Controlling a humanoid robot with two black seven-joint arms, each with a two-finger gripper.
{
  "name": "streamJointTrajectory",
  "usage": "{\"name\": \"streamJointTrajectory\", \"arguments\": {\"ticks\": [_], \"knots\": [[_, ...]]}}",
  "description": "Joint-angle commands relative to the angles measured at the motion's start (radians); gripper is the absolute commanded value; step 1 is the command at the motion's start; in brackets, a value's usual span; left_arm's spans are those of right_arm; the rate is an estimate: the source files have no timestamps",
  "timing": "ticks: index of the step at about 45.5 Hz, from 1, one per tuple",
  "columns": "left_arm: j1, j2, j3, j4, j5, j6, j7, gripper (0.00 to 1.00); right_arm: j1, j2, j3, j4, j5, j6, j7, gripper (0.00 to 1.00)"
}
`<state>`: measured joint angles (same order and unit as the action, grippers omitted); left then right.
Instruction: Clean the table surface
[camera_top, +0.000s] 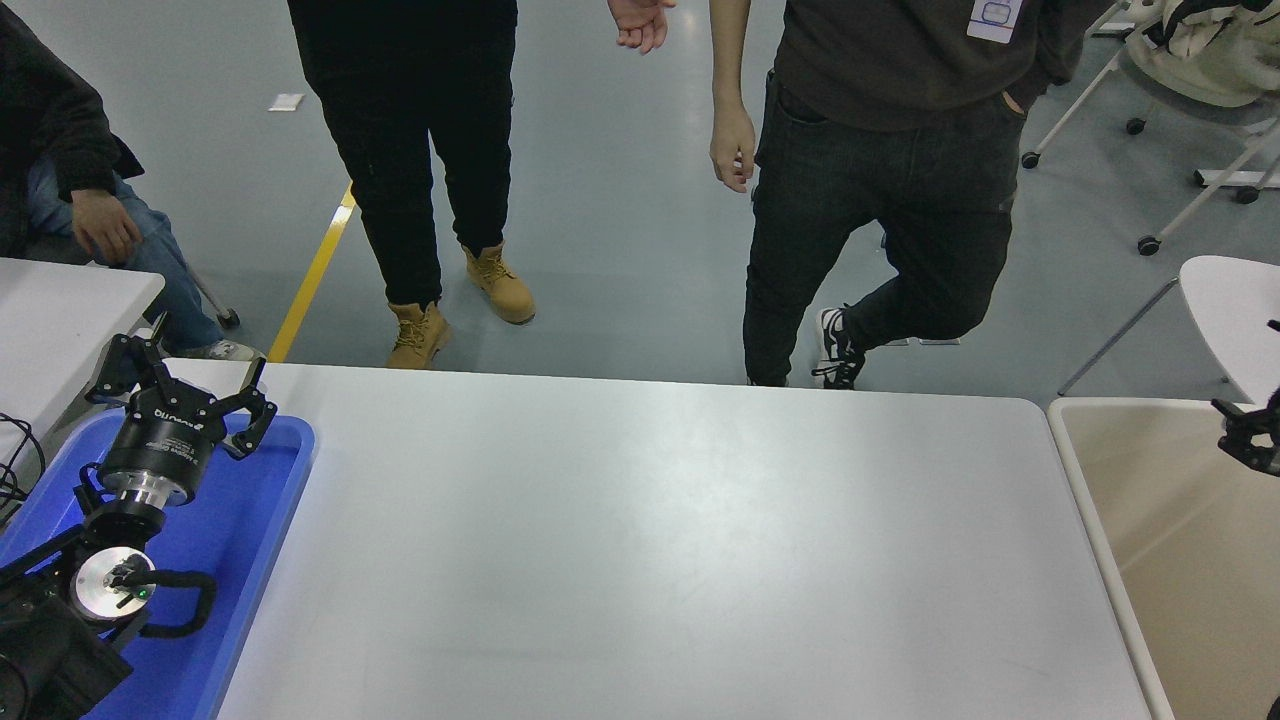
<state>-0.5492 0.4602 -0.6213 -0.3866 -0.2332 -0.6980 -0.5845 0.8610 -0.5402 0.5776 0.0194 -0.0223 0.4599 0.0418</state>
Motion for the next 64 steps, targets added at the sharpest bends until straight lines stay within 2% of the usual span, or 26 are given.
{"name": "streamJointTrajectory", "arguments": {"ticks": [1, 8, 24, 34, 46, 64], "knots": [[0.000, 0.000, 0.000, 0.000, 0.000, 0.000, 0.000, 1.00, 0.049, 0.034, 0.011, 0.001, 0.001, 0.046, 0.032, 0.99], [0.000, 0.000, 0.000, 0.000, 0.000, 0.000, 0.000, 1.00, 0.050, 0.060, 0.028, 0.001, 0.001, 0.046, 0.076, 0.99], [0.000, 0.000, 0.000, 0.000, 0.000, 0.000, 0.000, 1.00, 0.050, 0.052, 0.068, 0.001, 0.002, 0.063, 0.102, 0.99], [0.000, 0.000, 0.000, 0.000, 0.000, 0.000, 0.000, 1.00, -0.039, 0.048, 0.183, 0.060, 0.002, 0.088, 0.135, 0.99], [0.000, 0.000, 0.000, 0.000, 0.000, 0.000, 0.000, 1.00, -0.220, 0.040, 0.323, 0.257, -0.002, 0.089, 0.159, 0.99], [0.000, 0.000, 0.000, 0.000, 0.000, 0.000, 0.000, 1.00, -0.257, 0.043, 0.370, 0.286, -0.018, 0.088, 0.159, 0.99]]}}
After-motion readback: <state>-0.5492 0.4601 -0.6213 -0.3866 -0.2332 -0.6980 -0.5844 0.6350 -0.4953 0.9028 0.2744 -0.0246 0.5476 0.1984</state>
